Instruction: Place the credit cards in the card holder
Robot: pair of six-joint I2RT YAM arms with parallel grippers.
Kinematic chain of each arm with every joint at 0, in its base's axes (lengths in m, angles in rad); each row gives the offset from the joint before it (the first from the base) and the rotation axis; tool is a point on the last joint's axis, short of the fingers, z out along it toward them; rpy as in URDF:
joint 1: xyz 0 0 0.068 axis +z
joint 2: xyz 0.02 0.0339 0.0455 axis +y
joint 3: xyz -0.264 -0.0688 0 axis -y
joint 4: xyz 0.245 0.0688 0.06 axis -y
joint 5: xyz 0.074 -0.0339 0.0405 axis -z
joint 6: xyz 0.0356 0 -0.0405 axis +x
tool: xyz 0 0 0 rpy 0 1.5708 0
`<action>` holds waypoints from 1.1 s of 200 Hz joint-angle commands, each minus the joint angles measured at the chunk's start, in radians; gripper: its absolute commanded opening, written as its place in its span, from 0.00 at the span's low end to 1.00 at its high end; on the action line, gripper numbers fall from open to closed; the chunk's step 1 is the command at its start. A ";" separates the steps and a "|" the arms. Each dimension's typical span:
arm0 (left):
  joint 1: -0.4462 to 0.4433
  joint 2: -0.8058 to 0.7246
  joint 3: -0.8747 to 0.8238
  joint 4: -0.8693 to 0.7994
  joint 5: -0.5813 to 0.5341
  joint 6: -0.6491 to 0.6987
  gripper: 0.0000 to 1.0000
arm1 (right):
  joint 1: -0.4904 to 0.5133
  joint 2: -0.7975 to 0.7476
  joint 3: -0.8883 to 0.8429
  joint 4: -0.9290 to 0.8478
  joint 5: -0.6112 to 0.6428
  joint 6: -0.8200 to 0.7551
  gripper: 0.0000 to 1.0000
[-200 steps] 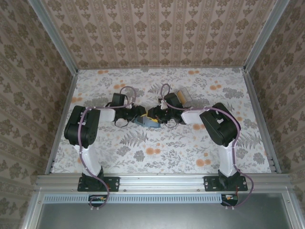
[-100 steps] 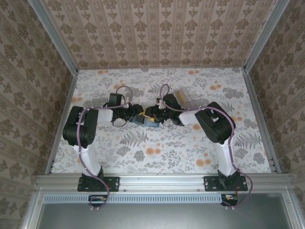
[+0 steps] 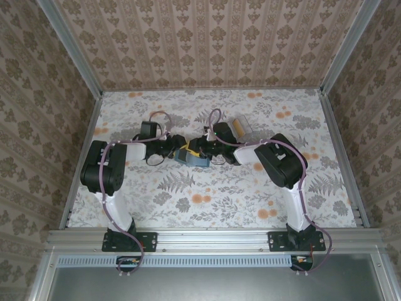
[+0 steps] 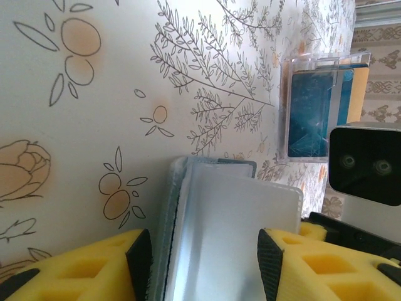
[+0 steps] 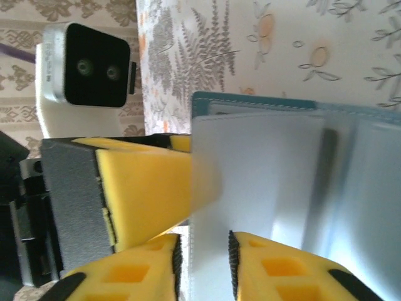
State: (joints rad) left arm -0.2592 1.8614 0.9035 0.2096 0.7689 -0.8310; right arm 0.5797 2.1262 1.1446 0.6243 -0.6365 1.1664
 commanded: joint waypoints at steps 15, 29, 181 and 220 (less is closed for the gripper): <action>-0.024 -0.010 -0.008 0.006 0.067 -0.002 0.53 | 0.066 0.033 0.041 0.097 -0.071 -0.008 0.20; -0.027 -0.001 -0.010 0.011 0.067 -0.008 0.53 | 0.069 0.047 0.050 0.101 -0.082 -0.005 0.18; -0.059 0.002 0.032 -0.160 0.009 0.096 0.17 | -0.032 -0.216 -0.122 -0.110 0.006 -0.239 0.29; -0.061 -0.001 0.029 -0.142 0.013 0.088 0.19 | -0.078 -0.329 -0.096 -0.393 0.092 -0.434 0.33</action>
State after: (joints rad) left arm -0.3195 1.8652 0.9211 0.0822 0.7624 -0.7631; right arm 0.5182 1.8702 1.0302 0.4713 -0.6289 0.9081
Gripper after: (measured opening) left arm 0.181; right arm 0.323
